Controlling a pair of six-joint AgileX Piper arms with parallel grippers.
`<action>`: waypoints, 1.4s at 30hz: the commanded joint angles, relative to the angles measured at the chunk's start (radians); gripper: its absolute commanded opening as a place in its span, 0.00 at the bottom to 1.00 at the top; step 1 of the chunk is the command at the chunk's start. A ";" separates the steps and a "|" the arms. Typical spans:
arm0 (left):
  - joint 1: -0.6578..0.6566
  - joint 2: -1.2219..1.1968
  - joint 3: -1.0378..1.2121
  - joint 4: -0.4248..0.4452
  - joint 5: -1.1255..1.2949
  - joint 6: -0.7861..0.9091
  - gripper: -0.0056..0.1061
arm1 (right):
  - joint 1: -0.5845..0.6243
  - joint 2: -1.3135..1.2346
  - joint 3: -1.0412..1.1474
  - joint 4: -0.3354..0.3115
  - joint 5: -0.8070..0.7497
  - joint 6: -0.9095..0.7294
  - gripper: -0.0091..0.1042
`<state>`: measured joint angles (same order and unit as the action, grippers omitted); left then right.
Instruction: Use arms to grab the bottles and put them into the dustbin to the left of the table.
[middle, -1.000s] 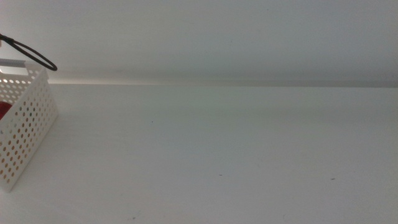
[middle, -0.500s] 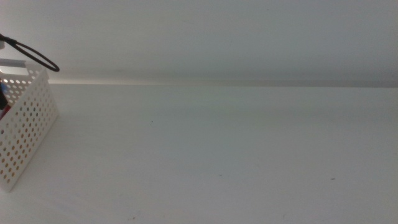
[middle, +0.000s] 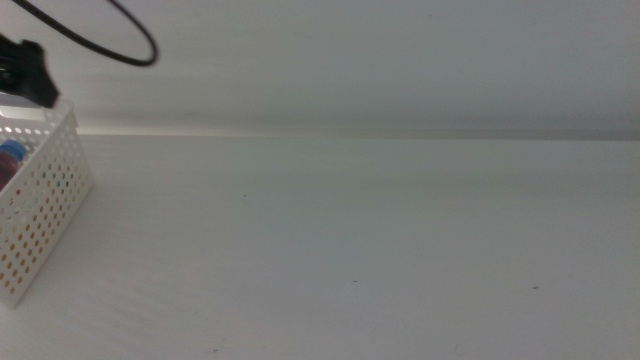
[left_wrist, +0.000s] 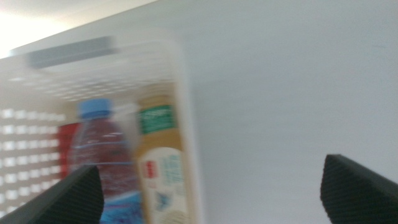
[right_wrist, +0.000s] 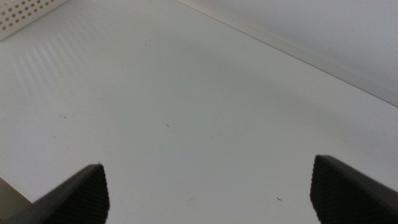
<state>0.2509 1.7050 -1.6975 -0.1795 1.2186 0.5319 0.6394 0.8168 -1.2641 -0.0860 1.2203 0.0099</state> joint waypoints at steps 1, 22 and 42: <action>-0.053 -0.101 0.086 -0.024 0.060 -0.017 0.89 | -0.002 -0.004 -0.004 -0.007 0.050 -0.010 0.83; -0.150 -0.890 0.599 -0.210 -0.338 -0.069 0.89 | -0.002 -0.004 -0.004 -0.007 0.050 -0.010 0.83; -0.329 -0.967 0.653 -0.026 -0.449 -0.341 0.89 | -0.002 -0.004 -0.004 -0.007 0.050 -0.010 0.83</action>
<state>-0.0476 0.7487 -1.0647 -0.2608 0.8313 0.2532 0.6394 0.8168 -1.2641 -0.0860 1.2203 0.0099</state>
